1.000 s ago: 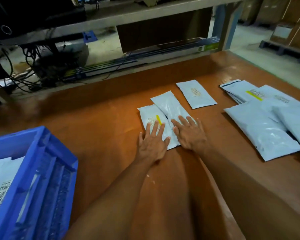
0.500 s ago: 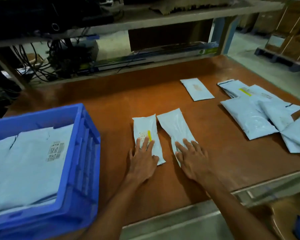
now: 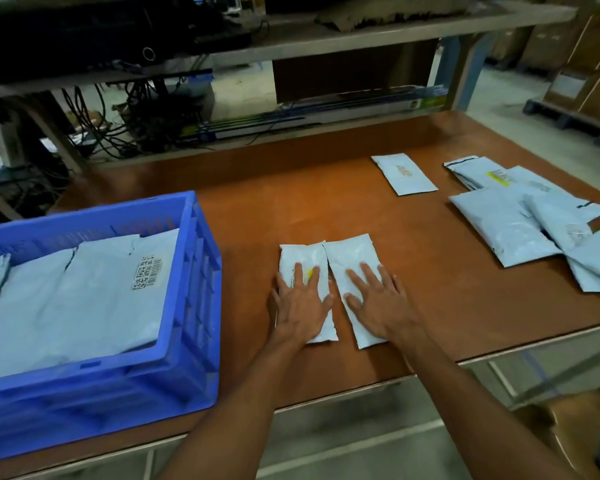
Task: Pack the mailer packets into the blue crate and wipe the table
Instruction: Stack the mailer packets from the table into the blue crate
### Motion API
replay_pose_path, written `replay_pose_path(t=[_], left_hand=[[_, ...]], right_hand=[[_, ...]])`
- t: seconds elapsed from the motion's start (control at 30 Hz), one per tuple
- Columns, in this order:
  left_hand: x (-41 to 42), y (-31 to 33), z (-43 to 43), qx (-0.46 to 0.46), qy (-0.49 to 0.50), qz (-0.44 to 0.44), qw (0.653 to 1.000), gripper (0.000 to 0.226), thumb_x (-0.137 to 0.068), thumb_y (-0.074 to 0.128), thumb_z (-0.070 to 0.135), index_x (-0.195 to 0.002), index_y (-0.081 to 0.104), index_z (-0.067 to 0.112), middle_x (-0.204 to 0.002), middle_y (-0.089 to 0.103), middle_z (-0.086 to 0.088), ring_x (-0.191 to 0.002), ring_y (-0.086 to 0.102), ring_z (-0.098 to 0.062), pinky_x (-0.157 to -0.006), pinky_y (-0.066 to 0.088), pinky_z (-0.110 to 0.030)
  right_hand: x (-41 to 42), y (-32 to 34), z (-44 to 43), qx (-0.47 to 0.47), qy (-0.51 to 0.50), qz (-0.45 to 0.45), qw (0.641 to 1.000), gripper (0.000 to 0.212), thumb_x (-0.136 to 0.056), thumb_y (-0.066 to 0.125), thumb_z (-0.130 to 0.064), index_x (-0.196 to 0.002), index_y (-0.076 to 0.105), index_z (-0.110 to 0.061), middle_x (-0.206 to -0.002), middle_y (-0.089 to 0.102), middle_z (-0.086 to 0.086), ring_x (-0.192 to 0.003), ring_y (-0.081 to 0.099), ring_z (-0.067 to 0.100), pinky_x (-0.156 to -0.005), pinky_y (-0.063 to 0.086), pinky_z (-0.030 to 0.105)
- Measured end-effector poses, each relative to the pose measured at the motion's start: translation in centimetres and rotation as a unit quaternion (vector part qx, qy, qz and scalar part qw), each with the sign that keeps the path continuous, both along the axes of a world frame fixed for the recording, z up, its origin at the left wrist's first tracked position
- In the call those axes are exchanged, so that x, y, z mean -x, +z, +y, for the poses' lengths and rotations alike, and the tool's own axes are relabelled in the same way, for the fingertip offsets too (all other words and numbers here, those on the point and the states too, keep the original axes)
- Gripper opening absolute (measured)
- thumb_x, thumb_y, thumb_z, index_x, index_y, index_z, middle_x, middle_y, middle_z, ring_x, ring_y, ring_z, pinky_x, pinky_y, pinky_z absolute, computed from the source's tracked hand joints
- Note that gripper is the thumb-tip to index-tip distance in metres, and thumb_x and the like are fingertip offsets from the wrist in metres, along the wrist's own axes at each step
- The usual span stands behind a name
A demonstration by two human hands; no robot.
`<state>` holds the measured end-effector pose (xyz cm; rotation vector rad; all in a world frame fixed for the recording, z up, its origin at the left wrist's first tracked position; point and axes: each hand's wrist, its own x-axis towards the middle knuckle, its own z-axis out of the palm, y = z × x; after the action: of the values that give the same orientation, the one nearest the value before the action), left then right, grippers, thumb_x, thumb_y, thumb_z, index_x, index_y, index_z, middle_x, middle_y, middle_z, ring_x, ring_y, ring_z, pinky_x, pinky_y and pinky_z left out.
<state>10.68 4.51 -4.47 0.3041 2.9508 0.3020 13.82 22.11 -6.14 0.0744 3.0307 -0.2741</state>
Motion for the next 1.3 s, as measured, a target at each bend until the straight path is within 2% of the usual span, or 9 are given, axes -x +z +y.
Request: replay_pose_path(t=[0.13, 0.3, 0.47, 0.67, 0.83, 0.97, 1.1, 1.23, 1.3], left_hand=[[-1.8, -0.3, -0.4, 0.033, -0.014, 0.048, 0.998, 0.062, -0.102, 0.030, 0.048, -0.157, 0.010, 0.028, -0.165, 0.005, -0.006, -0.144, 0.015, -0.045, -0.118, 0.014, -0.056], [-2.5, 2.0, -2.0, 0.004, 0.011, 0.078, 0.997, 0.057, -0.101, 0.035, 0.036, -0.155, 0.021, 0.023, -0.163, 0.013, -0.009, -0.139, 0.025, -0.043, -0.112, 0.025, -0.053], [-2.9, 12.6, -5.2, -0.057, 0.023, 0.215, 0.975, 0.059, -0.095, 0.026, 0.043, -0.152, 0.029, 0.029, -0.162, 0.018, -0.004, -0.129, 0.031, -0.042, -0.104, 0.033, -0.054], [-3.4, 22.4, -17.8, -0.066, 0.064, 0.347, 0.933, 0.052, -0.099, 0.037, 0.039, -0.150, 0.032, 0.032, -0.161, 0.021, -0.002, -0.126, 0.034, -0.039, -0.101, 0.034, -0.051], [-3.1, 22.1, -31.0, -0.031, 0.131, 0.302, 0.944, 0.049, -0.101, 0.034, 0.038, -0.149, 0.031, 0.031, -0.160, 0.020, -0.005, -0.131, 0.033, -0.042, -0.106, 0.032, -0.056], [-2.4, 18.7, -39.0, 0.002, 0.172, 0.224, 0.959, 0.049, -0.101, 0.035, 0.040, -0.149, 0.030, 0.030, -0.159, 0.021, -0.006, -0.129, 0.034, -0.046, -0.102, 0.033, -0.057], [-0.3, 15.5, -43.7, 0.023, 0.138, 0.136, 0.981, 0.052, -0.096, 0.024, 0.044, -0.144, 0.029, 0.025, -0.151, 0.029, -0.010, -0.134, 0.036, -0.042, -0.104, 0.034, -0.057], [2.0, 14.1, -44.9, 0.004, 0.073, 0.035, 0.997, 0.045, -0.102, 0.033, 0.042, -0.138, 0.043, 0.017, -0.144, 0.041, -0.016, -0.132, 0.040, -0.036, -0.107, 0.032, -0.053], [2.7, 13.5, -45.6, 0.004, 0.074, 0.014, 0.997, 0.053, -0.101, 0.028, 0.052, -0.142, 0.040, 0.020, -0.152, 0.033, -0.016, -0.137, 0.035, -0.037, -0.109, 0.030, -0.054]], right_hand=[[-0.4, -0.5, -0.8, -0.002, 0.018, 0.006, 1.000, 0.055, -0.104, 0.020, -0.047, -0.156, 0.013, -0.030, -0.165, 0.007, -0.001, -0.152, 0.001, 0.030, -0.121, 0.010, 0.044], [-0.4, 0.2, -2.3, 0.030, 0.025, 0.084, 0.996, 0.041, -0.091, 0.059, -0.008, -0.132, 0.057, -0.006, -0.138, 0.056, 0.017, -0.124, 0.054, 0.044, -0.102, 0.045, 0.047], [0.4, 8.2, -7.6, 0.174, 0.015, 0.231, 0.957, 0.045, -0.104, 0.033, -0.020, -0.149, 0.038, -0.015, -0.157, 0.032, 0.004, -0.150, 0.017, 0.029, -0.120, 0.022, 0.045], [0.9, 19.5, -19.0, 0.211, 0.104, 0.351, 0.906, 0.045, -0.106, 0.033, -0.024, -0.150, 0.038, -0.014, -0.157, 0.033, 0.005, -0.149, 0.018, 0.028, -0.120, 0.023, 0.044], [1.8, 21.4, -30.1, 0.171, 0.157, 0.312, 0.921, 0.044, -0.105, 0.031, -0.024, -0.145, 0.043, -0.010, -0.160, 0.027, 0.010, -0.148, 0.017, 0.036, -0.119, 0.022, 0.049], [3.0, 19.8, -37.3, 0.098, 0.219, 0.271, 0.932, 0.057, -0.097, 0.010, -0.031, -0.127, 0.053, -0.007, -0.154, 0.035, 0.016, -0.135, 0.036, 0.043, -0.110, 0.032, 0.052], [4.7, 17.1, -42.4, 0.035, 0.218, 0.156, 0.963, 0.036, -0.099, 0.034, -0.023, -0.127, 0.051, -0.008, -0.155, 0.030, 0.013, -0.137, 0.032, 0.042, -0.112, 0.030, 0.051], [5.8, 15.4, -44.4, 0.029, 0.183, 0.014, 0.983, 0.045, -0.101, 0.030, -0.037, -0.119, 0.058, -0.008, -0.137, 0.046, 0.015, -0.133, 0.035, 0.042, -0.104, 0.039, 0.053], [6.4, 15.1, -44.2, 0.053, 0.152, 0.039, 0.986, 0.053, -0.100, 0.029, -0.048, -0.127, 0.055, -0.010, -0.136, 0.051, 0.013, -0.131, 0.038, 0.039, -0.103, 0.039, 0.051]])
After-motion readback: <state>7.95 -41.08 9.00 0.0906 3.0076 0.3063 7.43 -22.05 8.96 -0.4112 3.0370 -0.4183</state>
